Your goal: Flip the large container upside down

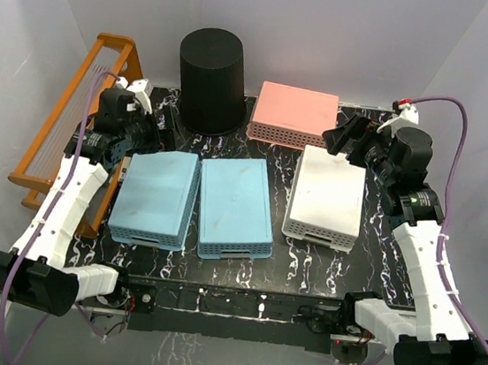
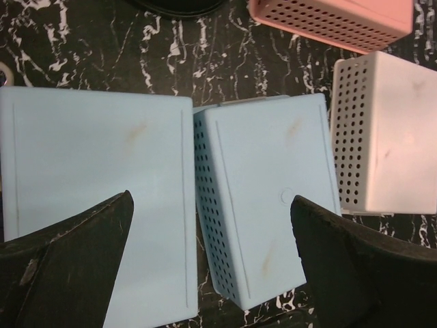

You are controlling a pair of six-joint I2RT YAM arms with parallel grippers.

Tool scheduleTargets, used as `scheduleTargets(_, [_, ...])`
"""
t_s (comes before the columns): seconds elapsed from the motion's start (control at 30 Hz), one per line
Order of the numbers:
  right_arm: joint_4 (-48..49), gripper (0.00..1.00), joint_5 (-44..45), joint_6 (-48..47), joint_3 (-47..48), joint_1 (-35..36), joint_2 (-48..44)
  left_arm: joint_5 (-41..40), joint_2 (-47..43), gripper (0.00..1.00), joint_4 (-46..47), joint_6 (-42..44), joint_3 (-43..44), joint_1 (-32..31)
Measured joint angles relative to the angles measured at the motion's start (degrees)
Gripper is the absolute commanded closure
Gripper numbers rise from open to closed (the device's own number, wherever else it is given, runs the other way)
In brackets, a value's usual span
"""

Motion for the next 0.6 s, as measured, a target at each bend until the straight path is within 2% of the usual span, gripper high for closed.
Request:
scheduleTargets(0.27, [-2.5,0.02,11.6,-7.6,0.0,0.7,0.1,-2.0,-0.9,0.01,1.4,-1.4,-5.3,0.0])
scheduleTargets(0.43, [-3.0,0.02,18.5,-8.5,-0.3,0.7,-0.9,-1.4,-1.6,0.01,3.1,-1.9,-5.8,0.0])
scheduleTargets(0.6, [-3.2,0.02,21.6,-8.4,-0.5,0.7,-1.5,2.2,-1.6,0.01,4.0,-1.8,-5.8,0.0])
